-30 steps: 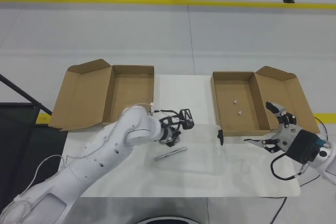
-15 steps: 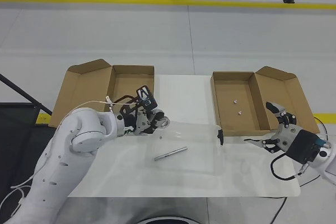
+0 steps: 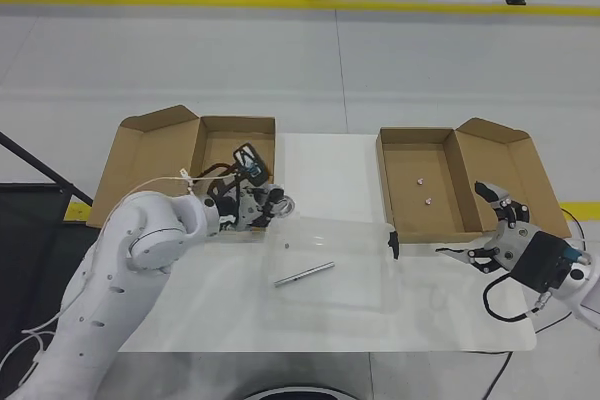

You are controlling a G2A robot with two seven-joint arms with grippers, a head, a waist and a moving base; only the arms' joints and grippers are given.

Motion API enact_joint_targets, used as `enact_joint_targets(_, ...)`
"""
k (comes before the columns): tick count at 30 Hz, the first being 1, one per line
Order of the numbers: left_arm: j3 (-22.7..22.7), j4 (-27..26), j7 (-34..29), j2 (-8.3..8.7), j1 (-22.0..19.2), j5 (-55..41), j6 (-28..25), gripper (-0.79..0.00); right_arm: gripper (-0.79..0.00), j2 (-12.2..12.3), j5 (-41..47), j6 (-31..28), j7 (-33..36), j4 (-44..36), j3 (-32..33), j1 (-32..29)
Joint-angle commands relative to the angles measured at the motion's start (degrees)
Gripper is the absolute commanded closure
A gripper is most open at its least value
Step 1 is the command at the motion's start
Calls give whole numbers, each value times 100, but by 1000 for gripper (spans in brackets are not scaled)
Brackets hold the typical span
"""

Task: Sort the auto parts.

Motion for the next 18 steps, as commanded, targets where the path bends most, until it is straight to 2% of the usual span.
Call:
enact_joint_targets(1, -110, 48, 197, 9, 17, -8, 93, 0, -785, 0, 0, 0, 0, 0, 0, 0)
enact_joint_targets(5, -353, 161, 263, 62, -4, 887, 511, 0, -785, 0, 0, 0, 0, 0, 0, 0)
enact_joint_targets(8, -339, 310, 305, 77, -63, 1577, 775, 0, -785, 0, 0, 0, 0, 0, 0, 0)
enact_joint_targets(18, 160, 1062, 269, 50, -570, 3407, 1073, 0, -785, 0, 0, 0, 0, 0, 0, 0)
